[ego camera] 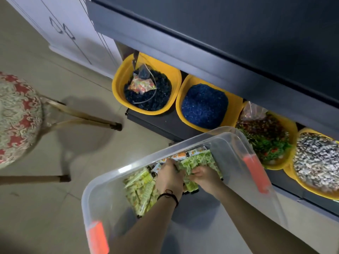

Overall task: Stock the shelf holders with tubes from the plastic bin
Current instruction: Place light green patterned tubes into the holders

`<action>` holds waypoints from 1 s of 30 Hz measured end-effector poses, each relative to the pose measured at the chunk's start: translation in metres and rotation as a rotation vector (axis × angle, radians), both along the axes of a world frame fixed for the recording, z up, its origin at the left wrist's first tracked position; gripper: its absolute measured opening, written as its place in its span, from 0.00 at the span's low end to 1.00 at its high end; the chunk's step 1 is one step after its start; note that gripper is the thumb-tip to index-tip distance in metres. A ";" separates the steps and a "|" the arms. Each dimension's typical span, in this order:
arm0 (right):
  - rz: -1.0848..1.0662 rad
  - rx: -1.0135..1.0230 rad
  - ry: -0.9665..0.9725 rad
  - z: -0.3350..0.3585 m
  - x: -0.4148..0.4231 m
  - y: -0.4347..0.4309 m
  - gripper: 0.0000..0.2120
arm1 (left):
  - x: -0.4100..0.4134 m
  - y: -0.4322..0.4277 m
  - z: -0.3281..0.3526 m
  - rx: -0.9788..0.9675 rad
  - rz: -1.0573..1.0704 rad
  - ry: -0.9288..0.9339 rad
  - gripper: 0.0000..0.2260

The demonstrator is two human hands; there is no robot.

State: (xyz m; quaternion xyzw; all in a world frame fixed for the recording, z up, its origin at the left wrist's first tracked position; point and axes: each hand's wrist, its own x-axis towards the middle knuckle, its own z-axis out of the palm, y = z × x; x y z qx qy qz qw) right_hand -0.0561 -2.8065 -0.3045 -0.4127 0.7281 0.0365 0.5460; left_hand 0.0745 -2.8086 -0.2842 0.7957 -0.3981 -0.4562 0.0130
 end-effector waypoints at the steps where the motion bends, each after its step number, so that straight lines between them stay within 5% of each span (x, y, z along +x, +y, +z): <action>1: -0.018 -0.006 0.012 -0.003 0.001 0.001 0.15 | -0.002 -0.001 -0.002 -0.004 0.013 0.001 0.09; 4: -0.076 -0.031 0.036 -0.011 -0.001 0.003 0.04 | -0.008 -0.003 -0.003 -0.015 0.023 0.015 0.09; 9: -0.024 -0.055 0.223 -0.012 -0.006 -0.002 0.16 | -0.009 -0.002 -0.006 -0.006 0.042 0.190 0.09; 13: -0.002 -0.018 0.291 -0.016 0.001 -0.007 0.12 | 0.007 -0.003 -0.002 0.046 0.090 0.377 0.09; 18: -0.097 -0.046 0.416 -0.021 0.014 -0.009 0.09 | 0.023 -0.002 0.004 0.079 0.056 0.398 0.13; 26: -0.054 0.100 0.307 0.006 0.001 -0.016 0.05 | 0.032 -0.008 0.026 -0.021 -0.266 0.392 0.04; 30: 0.017 0.056 0.119 0.051 -0.004 -0.021 0.16 | 0.044 -0.022 0.062 -0.125 -0.409 0.355 0.05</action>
